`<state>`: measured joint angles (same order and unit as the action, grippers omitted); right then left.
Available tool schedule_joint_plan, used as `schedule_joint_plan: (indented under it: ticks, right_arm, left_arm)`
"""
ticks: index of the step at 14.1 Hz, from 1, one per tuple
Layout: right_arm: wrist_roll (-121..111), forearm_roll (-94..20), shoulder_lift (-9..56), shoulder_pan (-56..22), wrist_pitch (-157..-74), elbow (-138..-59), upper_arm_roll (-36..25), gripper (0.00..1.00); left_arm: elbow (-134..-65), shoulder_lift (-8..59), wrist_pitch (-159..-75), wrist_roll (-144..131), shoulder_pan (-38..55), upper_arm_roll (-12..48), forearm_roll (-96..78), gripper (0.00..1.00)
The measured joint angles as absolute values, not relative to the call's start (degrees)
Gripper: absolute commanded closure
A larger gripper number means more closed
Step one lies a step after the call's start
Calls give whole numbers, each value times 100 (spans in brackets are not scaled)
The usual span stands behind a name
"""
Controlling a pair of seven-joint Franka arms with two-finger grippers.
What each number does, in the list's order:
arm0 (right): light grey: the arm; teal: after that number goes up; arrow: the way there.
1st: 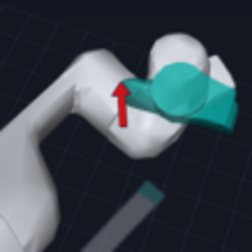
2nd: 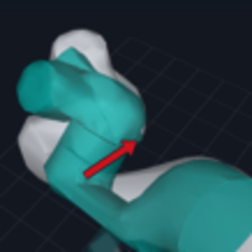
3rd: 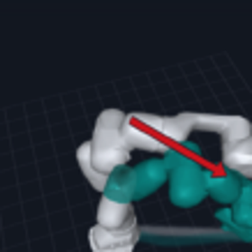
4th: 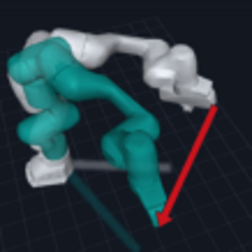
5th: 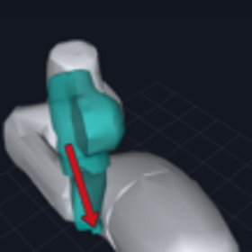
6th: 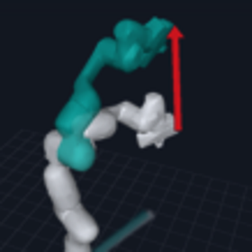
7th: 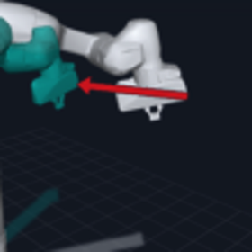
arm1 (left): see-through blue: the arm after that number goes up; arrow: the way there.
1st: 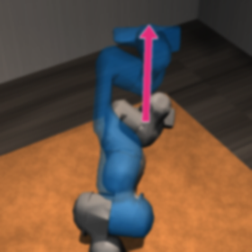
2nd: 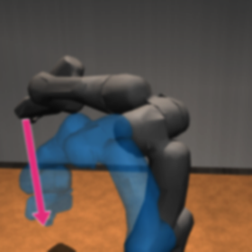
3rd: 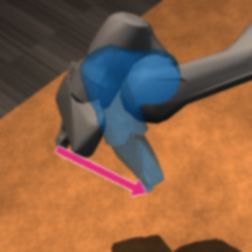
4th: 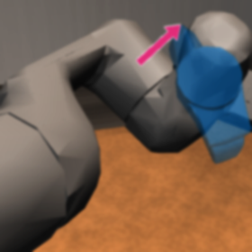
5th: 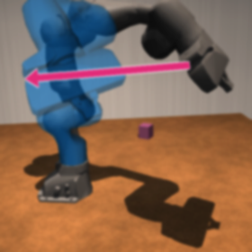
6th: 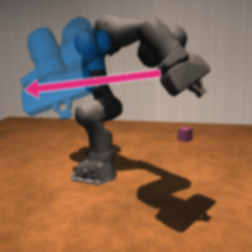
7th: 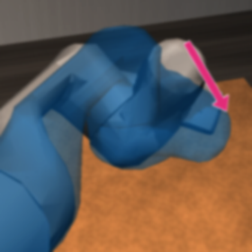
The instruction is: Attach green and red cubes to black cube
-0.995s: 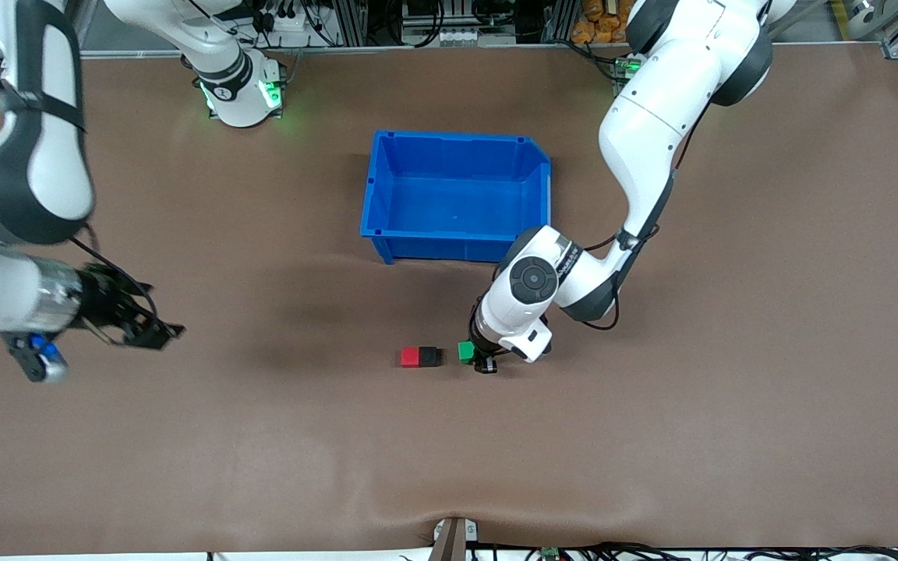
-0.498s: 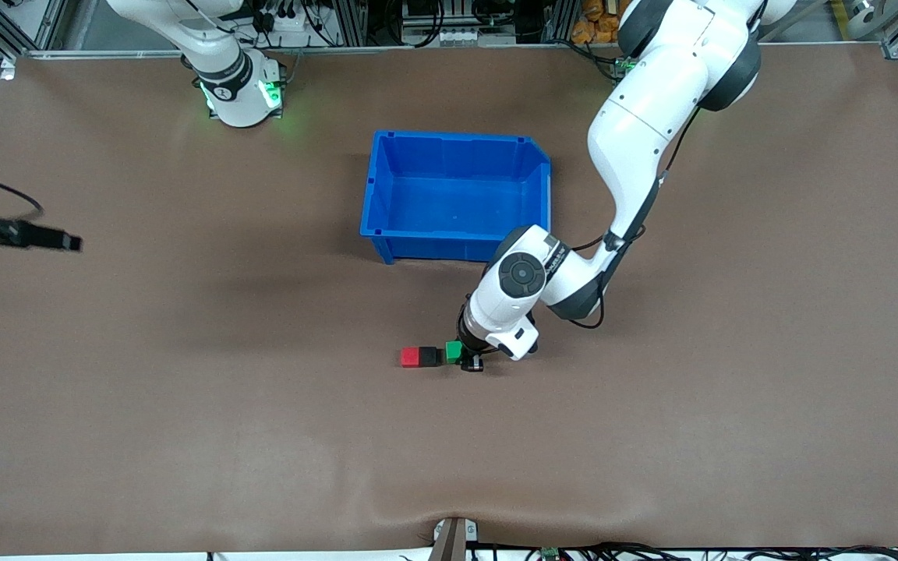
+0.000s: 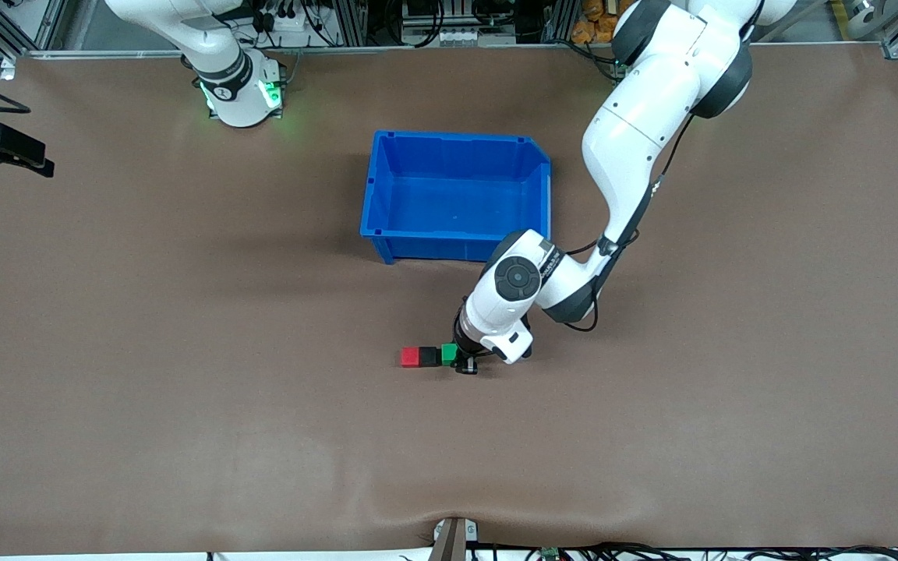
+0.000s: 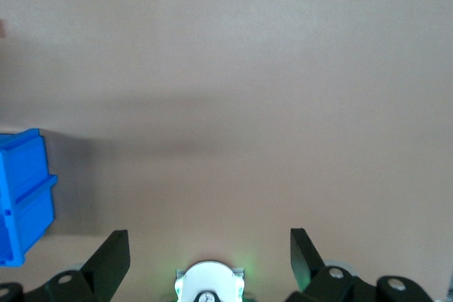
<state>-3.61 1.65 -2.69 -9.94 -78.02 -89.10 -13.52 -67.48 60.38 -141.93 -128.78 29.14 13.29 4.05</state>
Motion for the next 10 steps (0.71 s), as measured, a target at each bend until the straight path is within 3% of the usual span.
schedule_joint_plan:
  ticks: [4, 5, 6, 10]
  right_arm:
    - [-363, 161, -555, -998, -8233, -9374, -1351, 0]
    - [-363, 162, -553, -995, -8333, -9353, -1358, 0]
    - [-364, 162, -552, -989, -8398, -9302, -1374, 0]
    - [-372, 167, -524, -997, -8403, -8874, -1364, 0]
  left_arm:
    - [-6733, 6082, -14347, -12868, 2941, 1325, 405, 96]
    - [-6726, 6098, -14396, -12853, 2944, 1323, 405, 67]
    - [-6720, 6111, -14447, -12823, 2948, 1321, 405, 1]
    - [-6707, 6142, -14598, -12680, 3015, 1204, 405, 0]
